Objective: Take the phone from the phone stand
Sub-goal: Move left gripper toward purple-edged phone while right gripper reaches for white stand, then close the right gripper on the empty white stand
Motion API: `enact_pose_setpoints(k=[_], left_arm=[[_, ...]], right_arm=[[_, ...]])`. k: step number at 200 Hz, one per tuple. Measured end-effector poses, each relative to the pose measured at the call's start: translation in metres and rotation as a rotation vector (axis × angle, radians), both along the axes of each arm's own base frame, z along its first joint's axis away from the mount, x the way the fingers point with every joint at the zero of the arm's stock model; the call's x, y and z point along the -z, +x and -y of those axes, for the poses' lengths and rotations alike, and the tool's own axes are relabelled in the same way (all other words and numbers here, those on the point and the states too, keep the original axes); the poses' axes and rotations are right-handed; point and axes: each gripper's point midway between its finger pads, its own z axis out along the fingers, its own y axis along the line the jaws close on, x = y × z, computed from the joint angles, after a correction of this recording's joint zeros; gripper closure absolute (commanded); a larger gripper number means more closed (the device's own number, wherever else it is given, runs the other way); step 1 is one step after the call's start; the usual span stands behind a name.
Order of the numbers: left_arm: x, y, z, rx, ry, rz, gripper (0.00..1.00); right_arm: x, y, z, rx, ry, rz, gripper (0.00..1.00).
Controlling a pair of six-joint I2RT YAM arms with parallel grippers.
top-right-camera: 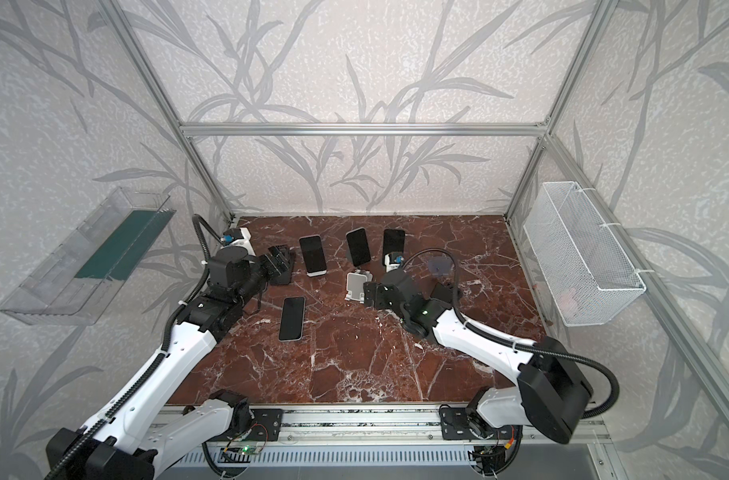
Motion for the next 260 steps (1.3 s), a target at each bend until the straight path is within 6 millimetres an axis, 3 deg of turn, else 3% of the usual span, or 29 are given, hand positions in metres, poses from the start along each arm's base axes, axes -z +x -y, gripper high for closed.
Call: enact_pose_setpoints(k=[25,56,75,125,195,219,260], left_arm=[[0.002,0.001,0.001,-0.001,-0.022,-0.008,0.20],[0.003,0.002,0.002,0.000,-0.043,-0.015,0.19],[0.002,0.003,0.003,0.003,-0.055,-0.011,0.20],[0.001,0.007,0.001,-0.001,-0.091,-0.007,0.20],[0.003,0.011,0.007,0.035,-0.114,-0.011,0.20],[0.004,0.012,0.006,0.037,-0.118,-0.015,0.20],[0.002,0.013,0.008,0.047,-0.131,-0.009,0.20]], right_arm=[[0.003,0.013,-0.034,0.032,-0.030,-0.010,0.01],[0.015,0.043,-0.049,0.177,-0.106,-0.044,0.01],[0.034,0.053,-0.051,0.229,-0.149,-0.069,0.01],[0.086,0.051,-0.046,0.268,-0.239,-0.165,0.02],[0.091,0.074,-0.052,0.255,-0.255,-0.161,0.07],[0.091,0.083,-0.057,0.259,-0.258,-0.149,0.13],[0.099,0.082,-0.055,0.235,-0.276,-0.125,0.34]])
